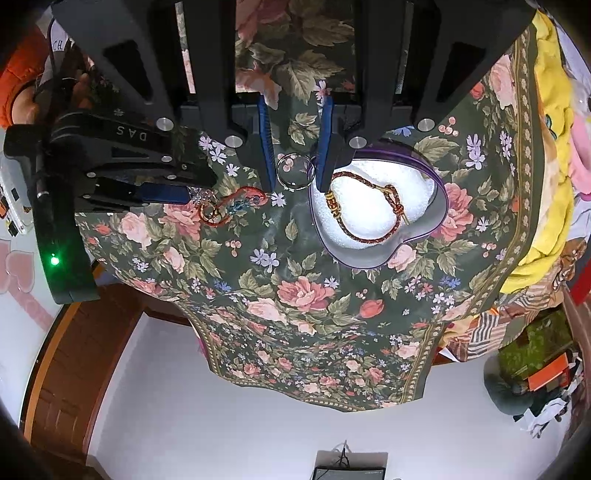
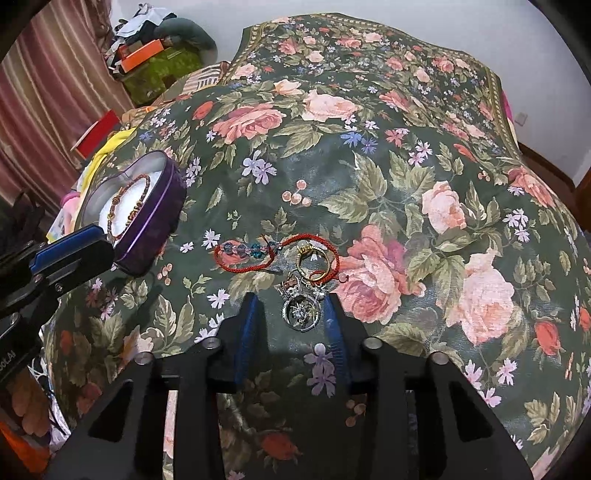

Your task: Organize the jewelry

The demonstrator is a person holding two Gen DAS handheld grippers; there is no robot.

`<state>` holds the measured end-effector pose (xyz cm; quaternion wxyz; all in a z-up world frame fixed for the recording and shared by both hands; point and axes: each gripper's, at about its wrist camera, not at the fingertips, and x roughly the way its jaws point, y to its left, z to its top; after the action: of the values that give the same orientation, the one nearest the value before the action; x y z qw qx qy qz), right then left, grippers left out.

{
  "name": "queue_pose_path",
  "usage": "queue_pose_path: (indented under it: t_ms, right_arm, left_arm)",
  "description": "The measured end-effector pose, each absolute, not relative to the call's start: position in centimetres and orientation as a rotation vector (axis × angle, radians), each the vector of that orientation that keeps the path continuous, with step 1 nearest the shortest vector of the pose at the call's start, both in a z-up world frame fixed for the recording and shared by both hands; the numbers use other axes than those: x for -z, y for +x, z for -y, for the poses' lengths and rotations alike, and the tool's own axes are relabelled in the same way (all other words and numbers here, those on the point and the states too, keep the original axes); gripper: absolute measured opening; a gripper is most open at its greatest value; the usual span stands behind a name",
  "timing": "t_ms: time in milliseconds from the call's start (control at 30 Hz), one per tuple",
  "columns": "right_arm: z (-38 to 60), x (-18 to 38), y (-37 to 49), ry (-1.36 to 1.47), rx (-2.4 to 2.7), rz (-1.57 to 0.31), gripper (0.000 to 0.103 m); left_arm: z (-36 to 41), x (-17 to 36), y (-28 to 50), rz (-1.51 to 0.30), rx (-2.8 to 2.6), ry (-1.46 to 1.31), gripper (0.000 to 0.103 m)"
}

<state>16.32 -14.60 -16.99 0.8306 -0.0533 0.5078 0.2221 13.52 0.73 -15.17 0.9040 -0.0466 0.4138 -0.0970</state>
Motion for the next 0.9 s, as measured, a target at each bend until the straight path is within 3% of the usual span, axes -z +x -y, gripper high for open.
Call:
queue_pose_path:
  t_ms: [67,600,900]
  right_arm:
    - [14.5,16.9,16.0,-0.117,-0.481,-1.075,0.019]
    - [14.7,13.8,11.5,-0.138,-0.532,-0.964,0.019]
    - [15.9,15.4,9.9,-0.145,-0.534,-1.056,0.019]
  left_arm:
    - [-0.7,15.3,13.6,-0.857,0.202,-0.099,0.021]
    - [-0.7,13.5,12.3,-0.821,0.196,-0.092,0.021]
    - [-0.1,13.2,11.5,-0.824,0.205,-0.082,0.021]
